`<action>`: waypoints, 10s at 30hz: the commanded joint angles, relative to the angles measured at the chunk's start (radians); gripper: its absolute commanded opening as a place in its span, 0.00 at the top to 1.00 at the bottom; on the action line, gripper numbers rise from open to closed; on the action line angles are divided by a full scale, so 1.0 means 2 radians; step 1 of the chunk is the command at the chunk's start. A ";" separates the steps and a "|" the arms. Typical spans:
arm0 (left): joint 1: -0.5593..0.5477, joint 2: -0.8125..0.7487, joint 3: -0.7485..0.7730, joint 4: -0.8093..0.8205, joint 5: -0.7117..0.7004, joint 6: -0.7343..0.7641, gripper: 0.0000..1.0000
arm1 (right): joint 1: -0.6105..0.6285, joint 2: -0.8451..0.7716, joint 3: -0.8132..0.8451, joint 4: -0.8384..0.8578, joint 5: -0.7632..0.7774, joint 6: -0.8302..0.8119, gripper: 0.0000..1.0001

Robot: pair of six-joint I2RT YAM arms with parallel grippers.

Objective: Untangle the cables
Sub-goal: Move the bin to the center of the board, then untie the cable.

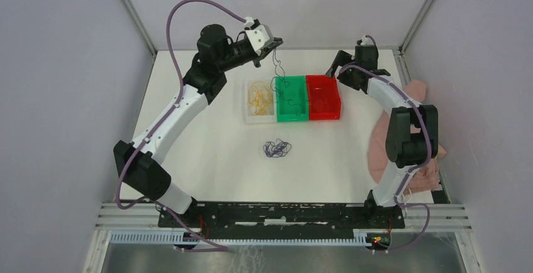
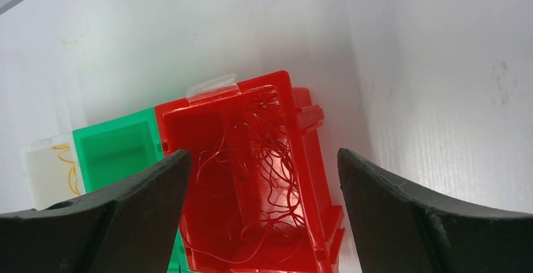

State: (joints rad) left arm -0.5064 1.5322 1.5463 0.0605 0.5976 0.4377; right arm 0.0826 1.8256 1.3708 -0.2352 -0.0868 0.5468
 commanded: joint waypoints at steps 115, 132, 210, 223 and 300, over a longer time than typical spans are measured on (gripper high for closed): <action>0.043 0.264 0.269 -0.465 -0.066 0.278 0.20 | 0.178 -0.136 -0.226 0.303 -0.138 0.144 0.47; 0.142 0.086 0.138 -0.412 -0.015 0.104 0.15 | 0.239 0.091 0.032 0.030 -0.067 0.040 1.00; 0.111 -0.254 -0.267 -0.400 0.116 0.063 0.17 | 0.432 -0.124 -0.107 0.126 -0.053 -0.099 1.00; 0.107 -0.273 -0.305 -0.382 0.105 0.070 0.35 | 0.459 -0.146 -0.092 0.114 -0.018 -0.064 1.00; 0.108 -0.497 -0.448 -0.156 0.040 0.217 0.74 | 0.421 -0.150 -0.082 0.198 -0.235 0.122 0.99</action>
State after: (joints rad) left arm -0.2901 0.5571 0.6479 -0.3054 0.6609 0.8211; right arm 0.9298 1.5524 1.1427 0.1612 -0.5064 0.8043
